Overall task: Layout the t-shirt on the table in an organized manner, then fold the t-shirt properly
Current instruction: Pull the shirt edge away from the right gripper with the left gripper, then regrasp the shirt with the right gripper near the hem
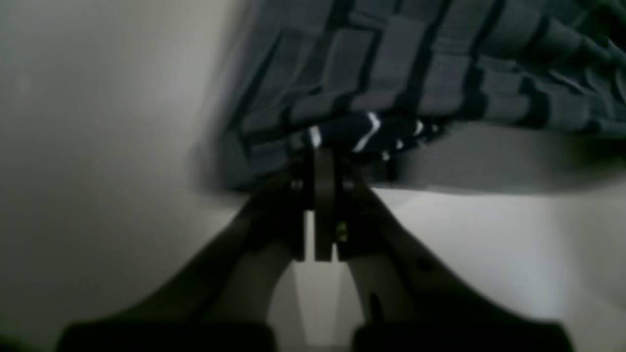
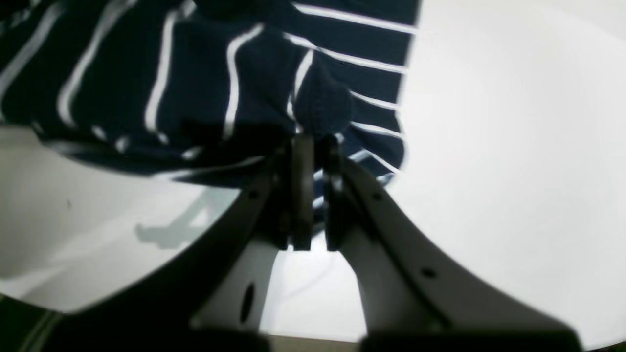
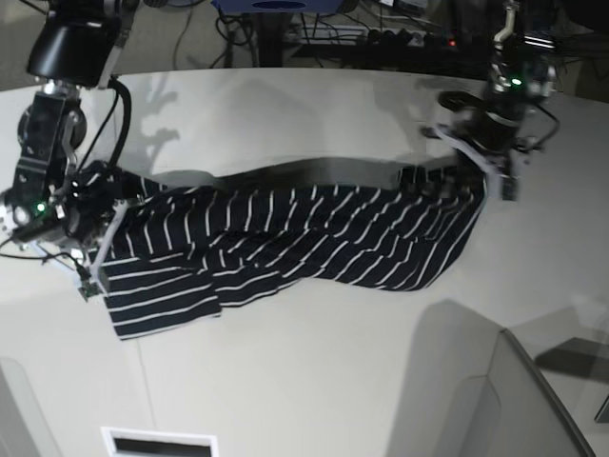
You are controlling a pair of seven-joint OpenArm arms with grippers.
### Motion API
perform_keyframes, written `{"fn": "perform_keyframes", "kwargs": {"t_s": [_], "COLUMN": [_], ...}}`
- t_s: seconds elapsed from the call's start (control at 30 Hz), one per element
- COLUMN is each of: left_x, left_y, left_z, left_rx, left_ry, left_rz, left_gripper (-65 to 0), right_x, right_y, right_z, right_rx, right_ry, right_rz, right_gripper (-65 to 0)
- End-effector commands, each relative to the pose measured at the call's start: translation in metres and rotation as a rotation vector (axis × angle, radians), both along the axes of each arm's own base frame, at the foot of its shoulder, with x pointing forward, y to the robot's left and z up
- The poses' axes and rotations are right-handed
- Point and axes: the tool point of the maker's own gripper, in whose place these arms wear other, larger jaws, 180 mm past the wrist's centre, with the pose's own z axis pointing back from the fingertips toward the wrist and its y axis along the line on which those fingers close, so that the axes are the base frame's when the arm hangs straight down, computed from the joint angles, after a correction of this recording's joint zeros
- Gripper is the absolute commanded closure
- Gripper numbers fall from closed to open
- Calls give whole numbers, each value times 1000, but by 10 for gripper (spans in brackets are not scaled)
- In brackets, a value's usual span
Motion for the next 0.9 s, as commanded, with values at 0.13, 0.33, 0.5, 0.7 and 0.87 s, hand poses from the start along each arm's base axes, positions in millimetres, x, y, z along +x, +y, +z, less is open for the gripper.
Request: {"fn": "perform_keyframes", "kwargs": {"t_s": [0.13,0.33,0.5,0.7,0.87], "left_x": [8,1,4,19,31], "left_y": [42,95,115,111,86], "left_z": [37,65,82,88,78], "left_rx": [74,139,166,161,125], "left_ry": [-54,-105,-147,-179,-170], "left_rz": [21,139,190,181,119], "left_gripper": [0,0,0,0,0], "right_x": [-10,-28,-26,7,34], "right_y": [-8,-10,-10,-9,-4], "right_z": [18,19,24,40,20], "right_rx": [-50,-72,-77,-71,-10], "right_ry": [-14,-2,-19,-71,-13], "right_rz": [-11,-9,-11,-9,-6], "right_gripper": [-2,-2,-2,-3,-3]}}
